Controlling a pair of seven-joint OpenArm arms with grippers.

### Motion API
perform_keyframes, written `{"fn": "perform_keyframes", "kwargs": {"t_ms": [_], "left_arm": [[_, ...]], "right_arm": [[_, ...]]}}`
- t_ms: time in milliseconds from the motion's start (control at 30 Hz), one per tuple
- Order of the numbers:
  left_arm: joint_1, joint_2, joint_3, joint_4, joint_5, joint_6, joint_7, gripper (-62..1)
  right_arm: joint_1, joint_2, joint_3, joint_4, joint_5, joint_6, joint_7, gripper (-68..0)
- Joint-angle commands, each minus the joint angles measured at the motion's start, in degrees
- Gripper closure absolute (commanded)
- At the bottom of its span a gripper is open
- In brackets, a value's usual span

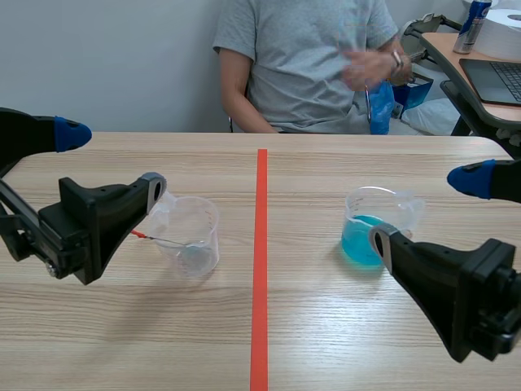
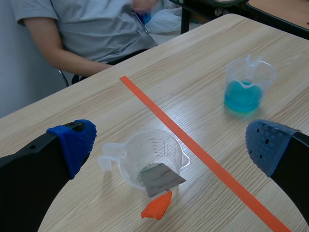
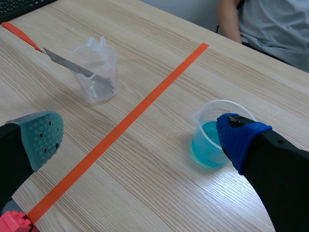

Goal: Do the redox reaction experiment.
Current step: 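Return to the home posture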

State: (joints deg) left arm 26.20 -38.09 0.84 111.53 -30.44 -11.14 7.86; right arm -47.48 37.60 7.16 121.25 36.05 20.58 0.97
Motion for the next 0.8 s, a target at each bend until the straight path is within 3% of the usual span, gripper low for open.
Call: {"fn": "perform_keyframes", "kwargs": {"t_ms": [0,767], "left_arm": [[0.3,0.9,0.0,0.7,-0.4,-0.1,-1.2,-62.3],[0.3,1.2,0.0,0.7,-0.4,-0.1,-0.3,-62.3]], "right_arm": [[0.7,0.1,0.5,0.3,0.4,0.0,0.8,-67.9],[0.7,0.1,0.5,0.3,0.4,0.0,0.8,-67.9]]}}
